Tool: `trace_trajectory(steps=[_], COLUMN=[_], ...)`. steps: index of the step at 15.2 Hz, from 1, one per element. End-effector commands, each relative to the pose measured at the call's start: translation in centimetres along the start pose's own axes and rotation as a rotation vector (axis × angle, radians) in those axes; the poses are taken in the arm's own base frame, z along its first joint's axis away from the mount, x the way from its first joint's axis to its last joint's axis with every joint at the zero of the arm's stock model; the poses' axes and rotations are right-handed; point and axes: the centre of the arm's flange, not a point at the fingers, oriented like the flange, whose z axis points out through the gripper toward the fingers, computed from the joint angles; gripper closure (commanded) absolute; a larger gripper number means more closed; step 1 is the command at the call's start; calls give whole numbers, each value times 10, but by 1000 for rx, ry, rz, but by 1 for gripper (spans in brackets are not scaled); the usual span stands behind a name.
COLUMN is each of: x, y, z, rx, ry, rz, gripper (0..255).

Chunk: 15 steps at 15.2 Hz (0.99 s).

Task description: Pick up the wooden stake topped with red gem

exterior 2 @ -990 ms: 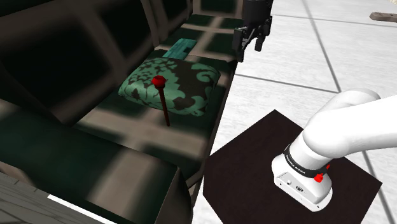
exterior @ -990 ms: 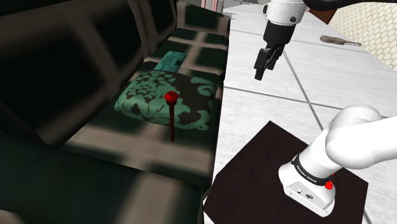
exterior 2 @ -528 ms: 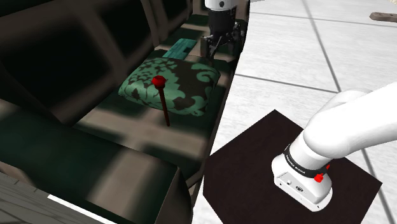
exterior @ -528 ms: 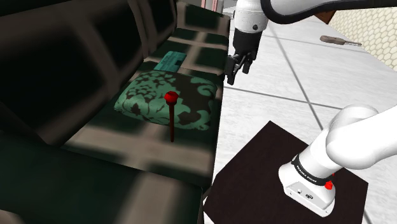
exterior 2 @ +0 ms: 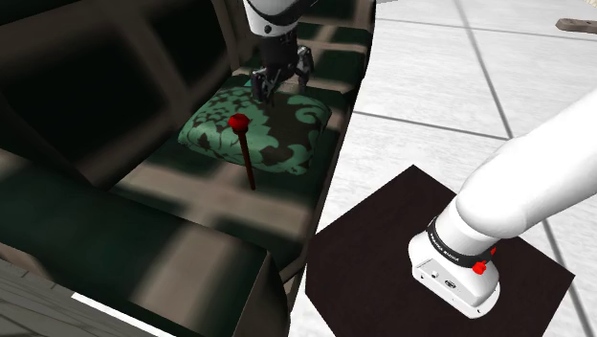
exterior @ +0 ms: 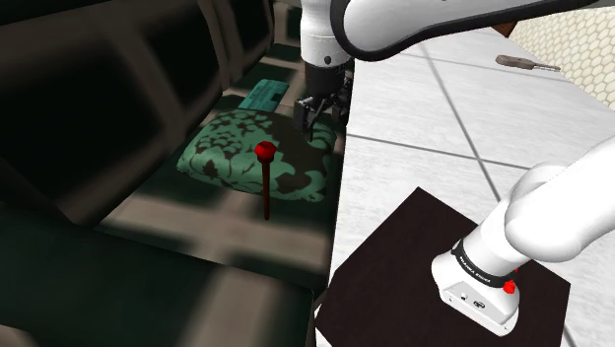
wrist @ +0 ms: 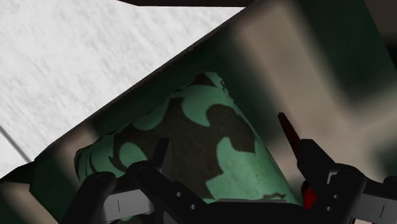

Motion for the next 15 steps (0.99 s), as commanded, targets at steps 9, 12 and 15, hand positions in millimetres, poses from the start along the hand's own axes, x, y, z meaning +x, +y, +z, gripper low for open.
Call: trace_trajectory(steps=[9,12,15], x=[86,89,89], y=[-105,-109,-111], z=[23,34,50], rx=[-55,-57,-57], ry=[26,26,26], rz=[31,32,32], gripper=[0,0,0])
